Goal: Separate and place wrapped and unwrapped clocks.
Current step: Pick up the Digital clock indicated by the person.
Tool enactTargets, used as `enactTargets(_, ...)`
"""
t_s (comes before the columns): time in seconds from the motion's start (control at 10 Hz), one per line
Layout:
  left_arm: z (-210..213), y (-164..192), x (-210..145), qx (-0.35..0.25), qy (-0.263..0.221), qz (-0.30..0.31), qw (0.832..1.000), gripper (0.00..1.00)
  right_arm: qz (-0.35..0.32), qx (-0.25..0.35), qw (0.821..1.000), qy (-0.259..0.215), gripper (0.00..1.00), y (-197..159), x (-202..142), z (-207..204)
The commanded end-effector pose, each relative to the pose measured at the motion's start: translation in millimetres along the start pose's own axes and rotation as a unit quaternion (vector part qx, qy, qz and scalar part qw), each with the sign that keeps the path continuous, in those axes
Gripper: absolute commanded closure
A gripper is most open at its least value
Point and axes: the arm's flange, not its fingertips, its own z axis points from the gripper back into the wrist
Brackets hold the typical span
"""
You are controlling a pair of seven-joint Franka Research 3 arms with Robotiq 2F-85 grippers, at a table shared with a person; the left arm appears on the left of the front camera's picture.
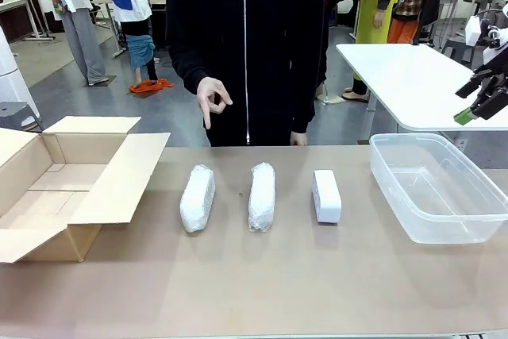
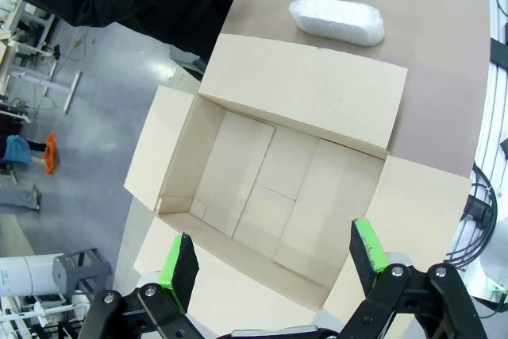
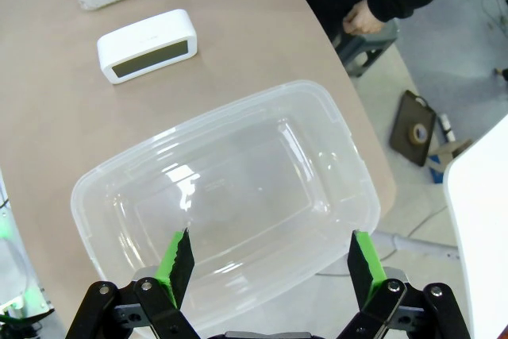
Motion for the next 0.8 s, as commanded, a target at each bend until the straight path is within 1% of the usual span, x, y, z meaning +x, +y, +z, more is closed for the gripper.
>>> enactTargets(0.0,-13,-16,27,-0.020,0.031,0.031,0.999,0.00,0.001,0.002,1.000,-0.004,0.00,-1,-1,-1)
enactTargets(0.1,-20,-25,45,-0.035,0.045,0.065,0.996,0.00,0.001,0.002,1.000,-0.004,0.00,-1,-1,-1)
enactTargets(0.2,-26,-27,65,-0.038,0.066,0.096,0.992,0.00,0.001,0.002,1.000,-0.004,0.00,-1,-1,-1)
enactTargets(0.3,-34,-29,81,-0.046,0.092,0.103,0.989,0.00,0.001,0.002,1.000,-0.004,0.00,-1,-1,-1)
enactTargets(0.4,-47,-37,94,-0.056,0.110,0.123,0.985,0.00,0.001,0.002,1.000,-0.004,0.00,-1,-1,-1)
enactTargets(0.5,-57,-33,109,-0.069,0.122,0.129,0.982,0.00,0.001,0.002,1.000,-0.004,0.00,-1,-1,-1)
enactTargets(0.6,-71,-29,125,-0.070,0.145,0.146,0.976,0.00,0.001,0.002,1.000,-0.004,0.00,-1,-1,-1)
enactTargets(0.7,-88,-33,141,-0.070,0.164,0.178,0.968,0.00,0.001,0.002,1.000,-0.004,0.00,-1,-1,-1)
